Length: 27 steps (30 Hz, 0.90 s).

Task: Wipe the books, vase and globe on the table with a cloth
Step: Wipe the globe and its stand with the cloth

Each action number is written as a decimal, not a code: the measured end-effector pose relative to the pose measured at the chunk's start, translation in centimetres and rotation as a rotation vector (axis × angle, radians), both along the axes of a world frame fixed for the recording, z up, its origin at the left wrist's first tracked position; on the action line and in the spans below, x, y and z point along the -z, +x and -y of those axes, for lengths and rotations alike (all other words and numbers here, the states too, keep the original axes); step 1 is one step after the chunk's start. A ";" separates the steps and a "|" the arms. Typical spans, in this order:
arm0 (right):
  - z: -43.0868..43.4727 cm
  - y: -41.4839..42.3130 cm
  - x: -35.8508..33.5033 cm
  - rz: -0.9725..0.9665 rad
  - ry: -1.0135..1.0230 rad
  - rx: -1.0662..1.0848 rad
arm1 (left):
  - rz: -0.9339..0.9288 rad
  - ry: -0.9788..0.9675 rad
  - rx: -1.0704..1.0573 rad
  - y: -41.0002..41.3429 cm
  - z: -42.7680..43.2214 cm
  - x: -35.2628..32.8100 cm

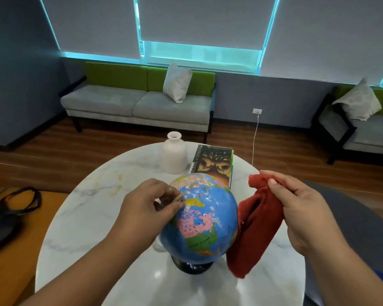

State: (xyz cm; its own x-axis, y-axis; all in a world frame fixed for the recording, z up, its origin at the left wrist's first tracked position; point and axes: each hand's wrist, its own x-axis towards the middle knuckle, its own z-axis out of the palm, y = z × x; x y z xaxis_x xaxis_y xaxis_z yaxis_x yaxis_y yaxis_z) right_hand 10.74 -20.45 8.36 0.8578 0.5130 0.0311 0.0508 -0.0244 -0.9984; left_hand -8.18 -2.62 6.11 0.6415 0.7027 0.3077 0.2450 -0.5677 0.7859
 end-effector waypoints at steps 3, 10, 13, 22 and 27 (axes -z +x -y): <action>-0.3 -0.1 0.4 0.048 -0.010 0.019 | -0.001 0.020 -0.008 -0.1 0.1 0.0; -1.3 -1.3 0.0 0.033 0.102 -0.026 | 0.003 0.101 0.000 -0.3 0.4 0.3; -1.8 -2.3 -0.2 0.110 0.106 -0.070 | -0.015 0.192 0.019 -0.2 0.5 0.3; -2.2 -4.8 2.3 0.725 -0.060 -0.319 | -0.012 0.217 -0.014 -0.1 0.9 0.4; -1.6 -3.7 5.9 0.886 -0.049 -0.278 | -0.007 0.149 -0.085 0.1 0.6 0.8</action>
